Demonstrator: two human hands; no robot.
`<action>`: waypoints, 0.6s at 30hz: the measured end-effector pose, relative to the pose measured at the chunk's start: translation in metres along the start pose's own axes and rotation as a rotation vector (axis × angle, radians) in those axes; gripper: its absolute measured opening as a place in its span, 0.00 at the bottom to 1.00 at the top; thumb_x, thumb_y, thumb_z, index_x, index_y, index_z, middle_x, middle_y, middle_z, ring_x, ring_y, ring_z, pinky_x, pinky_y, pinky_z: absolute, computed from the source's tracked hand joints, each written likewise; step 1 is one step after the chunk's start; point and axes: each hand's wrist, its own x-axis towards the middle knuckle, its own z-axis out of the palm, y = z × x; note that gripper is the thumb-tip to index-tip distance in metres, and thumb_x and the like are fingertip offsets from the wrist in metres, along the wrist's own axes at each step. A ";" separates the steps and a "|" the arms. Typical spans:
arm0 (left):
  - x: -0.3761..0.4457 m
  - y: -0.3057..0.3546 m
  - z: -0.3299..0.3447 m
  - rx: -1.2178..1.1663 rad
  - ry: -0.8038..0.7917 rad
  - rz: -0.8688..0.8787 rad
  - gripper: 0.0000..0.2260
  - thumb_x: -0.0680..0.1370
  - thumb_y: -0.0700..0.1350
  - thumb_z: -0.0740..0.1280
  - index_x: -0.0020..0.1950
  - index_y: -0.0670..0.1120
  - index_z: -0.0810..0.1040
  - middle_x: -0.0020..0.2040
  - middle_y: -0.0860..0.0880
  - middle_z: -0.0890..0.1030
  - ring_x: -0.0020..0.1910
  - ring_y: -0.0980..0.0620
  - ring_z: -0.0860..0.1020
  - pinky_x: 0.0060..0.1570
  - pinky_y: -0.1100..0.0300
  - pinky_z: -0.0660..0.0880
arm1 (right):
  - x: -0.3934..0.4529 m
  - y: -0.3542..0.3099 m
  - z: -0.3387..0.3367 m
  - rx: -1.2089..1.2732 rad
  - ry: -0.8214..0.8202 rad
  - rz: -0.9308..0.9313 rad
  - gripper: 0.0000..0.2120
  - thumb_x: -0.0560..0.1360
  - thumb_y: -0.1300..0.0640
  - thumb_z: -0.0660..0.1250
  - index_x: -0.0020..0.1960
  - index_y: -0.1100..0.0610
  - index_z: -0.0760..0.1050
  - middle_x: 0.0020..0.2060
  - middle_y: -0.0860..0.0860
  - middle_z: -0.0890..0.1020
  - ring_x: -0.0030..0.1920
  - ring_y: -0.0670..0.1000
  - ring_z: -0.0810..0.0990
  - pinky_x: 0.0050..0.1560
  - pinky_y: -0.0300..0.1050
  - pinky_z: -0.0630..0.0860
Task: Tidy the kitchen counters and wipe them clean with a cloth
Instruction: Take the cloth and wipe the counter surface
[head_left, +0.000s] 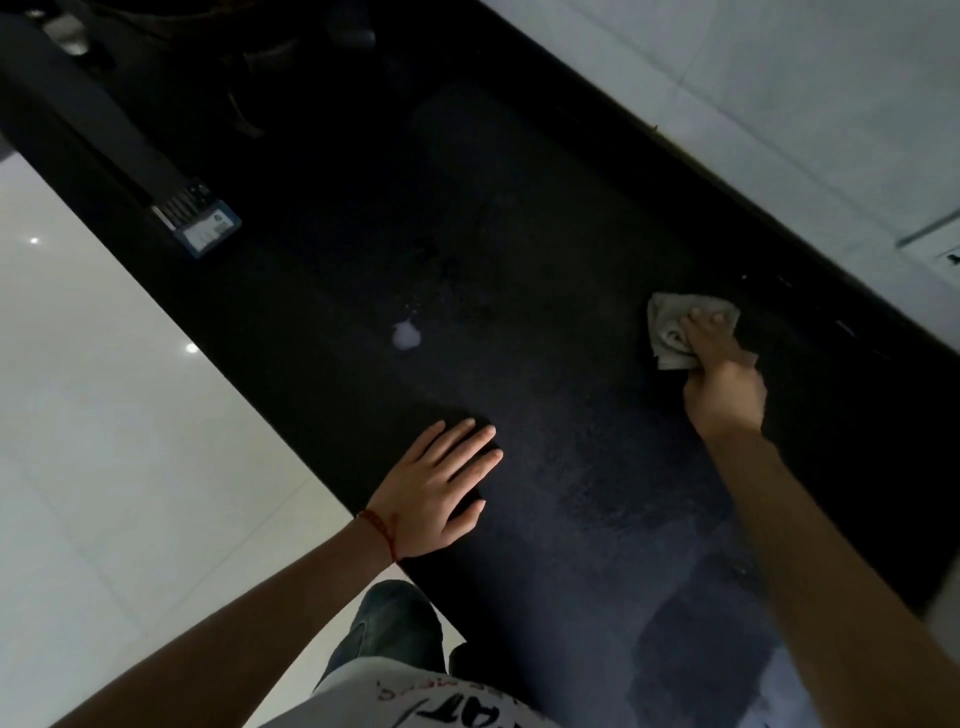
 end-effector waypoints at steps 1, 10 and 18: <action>0.000 0.000 0.000 -0.001 0.003 -0.005 0.24 0.71 0.53 0.63 0.66 0.49 0.71 0.70 0.47 0.71 0.70 0.49 0.64 0.69 0.50 0.60 | -0.001 0.003 0.001 -0.014 0.010 -0.009 0.29 0.70 0.75 0.58 0.69 0.59 0.67 0.71 0.57 0.66 0.72 0.57 0.64 0.67 0.54 0.67; -0.001 0.000 0.001 0.005 0.021 -0.005 0.24 0.71 0.53 0.63 0.66 0.49 0.71 0.70 0.47 0.71 0.70 0.48 0.66 0.69 0.50 0.60 | 0.086 -0.014 -0.001 0.022 0.055 0.417 0.26 0.73 0.65 0.62 0.70 0.55 0.67 0.69 0.61 0.69 0.68 0.63 0.68 0.69 0.56 0.65; -0.002 -0.001 0.003 0.007 0.022 0.002 0.23 0.72 0.53 0.63 0.66 0.49 0.71 0.69 0.47 0.71 0.70 0.48 0.66 0.69 0.49 0.61 | 0.076 -0.013 -0.007 0.017 0.018 0.202 0.26 0.73 0.69 0.59 0.70 0.56 0.67 0.67 0.62 0.71 0.66 0.65 0.70 0.65 0.55 0.67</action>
